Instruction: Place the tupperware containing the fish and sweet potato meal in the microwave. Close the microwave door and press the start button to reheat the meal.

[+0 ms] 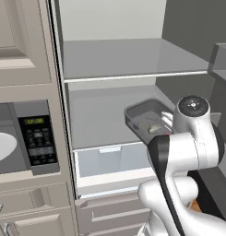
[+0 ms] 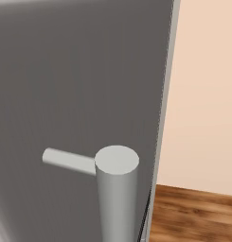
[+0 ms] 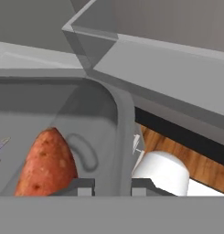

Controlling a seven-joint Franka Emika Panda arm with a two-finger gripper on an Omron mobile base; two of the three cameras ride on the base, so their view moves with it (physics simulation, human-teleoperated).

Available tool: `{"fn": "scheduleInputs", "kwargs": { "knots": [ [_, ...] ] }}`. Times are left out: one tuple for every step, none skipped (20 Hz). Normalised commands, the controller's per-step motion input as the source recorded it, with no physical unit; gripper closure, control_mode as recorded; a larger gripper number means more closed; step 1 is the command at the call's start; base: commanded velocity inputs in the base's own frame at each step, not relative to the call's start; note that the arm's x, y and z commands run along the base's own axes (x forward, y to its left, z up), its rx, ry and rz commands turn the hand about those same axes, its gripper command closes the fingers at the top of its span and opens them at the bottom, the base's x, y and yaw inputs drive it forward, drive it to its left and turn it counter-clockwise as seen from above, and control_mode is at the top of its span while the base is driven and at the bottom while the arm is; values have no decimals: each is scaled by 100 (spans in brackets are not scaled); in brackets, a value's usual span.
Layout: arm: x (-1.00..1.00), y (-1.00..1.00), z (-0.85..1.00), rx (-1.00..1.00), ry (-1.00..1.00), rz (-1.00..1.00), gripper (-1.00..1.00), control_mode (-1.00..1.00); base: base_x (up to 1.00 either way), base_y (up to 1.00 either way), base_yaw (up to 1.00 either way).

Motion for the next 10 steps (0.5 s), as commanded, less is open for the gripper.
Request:
{"fn": "scheduleInputs", "kwargs": {
  "knots": [
    [0,0,0,0,0,0,100,-100,0,0,0],
    [0,0,0,0,0,0,100,-100,0,0,0],
    [0,0,0,0,0,0,100,-100,0,0,0],
    [0,0,0,0,0,0,100,-100,0,0,0],
    [0,0,0,0,0,0,100,-100,0,0,0],
    [0,0,0,0,0,0,100,100,0,0,0],
    [0,0,0,0,0,0,100,100,0,0,0],
    [0,0,0,0,0,0,100,100,-8,0,0],
    [0,0,0,0,0,0,100,100,-33,1,3],
    [0,0,0,0,0,0,100,100,-46,17,7]
  ]
}}
